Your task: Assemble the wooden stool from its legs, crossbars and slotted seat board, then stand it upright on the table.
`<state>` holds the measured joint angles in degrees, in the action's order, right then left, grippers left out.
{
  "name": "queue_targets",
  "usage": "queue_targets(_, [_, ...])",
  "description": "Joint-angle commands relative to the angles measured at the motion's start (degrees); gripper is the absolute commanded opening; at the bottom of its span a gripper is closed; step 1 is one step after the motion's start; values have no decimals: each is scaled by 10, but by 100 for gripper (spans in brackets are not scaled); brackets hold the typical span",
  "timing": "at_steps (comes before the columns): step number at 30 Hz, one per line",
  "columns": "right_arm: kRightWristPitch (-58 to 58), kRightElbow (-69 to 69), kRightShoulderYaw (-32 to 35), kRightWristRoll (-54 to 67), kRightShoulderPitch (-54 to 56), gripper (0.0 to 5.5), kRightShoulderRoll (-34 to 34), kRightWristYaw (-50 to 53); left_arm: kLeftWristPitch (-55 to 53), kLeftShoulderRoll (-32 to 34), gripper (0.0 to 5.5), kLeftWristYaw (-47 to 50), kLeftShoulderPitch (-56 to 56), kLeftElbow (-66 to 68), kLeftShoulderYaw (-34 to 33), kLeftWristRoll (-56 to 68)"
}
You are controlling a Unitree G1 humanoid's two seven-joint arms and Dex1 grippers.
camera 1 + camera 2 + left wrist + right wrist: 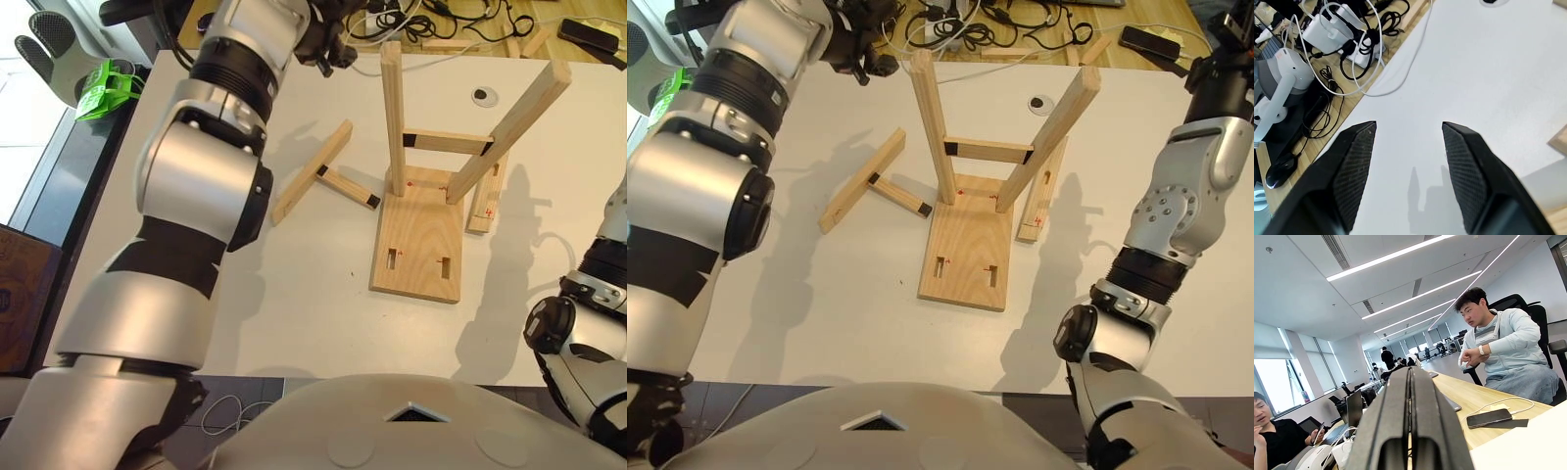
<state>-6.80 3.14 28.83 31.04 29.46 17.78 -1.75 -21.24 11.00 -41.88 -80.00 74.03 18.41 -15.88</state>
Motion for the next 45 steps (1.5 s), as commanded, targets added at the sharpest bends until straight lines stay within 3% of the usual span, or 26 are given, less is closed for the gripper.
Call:
queue_targets(1, [8, -10, 2, -2, -11, 0, -10, 6, -30, -17, 249, 4, 35, 22, 10, -20])
queue_targets(12, [5, -25, -7, -10, -20, 0, -19, 14, -49, -42, 249, 67, 78, 31, 0, -27])
queue_targets(37, [-21, -56, -26, -12, -48, 0, -27, 17, -54, -56, 249, 93, 130, 40, -28, -32])
queue_targets(45, [-26, -67, -34, -13, -58, 0, -31, 17, -56, -61, 127, 103, 125, 39, -45, -24])
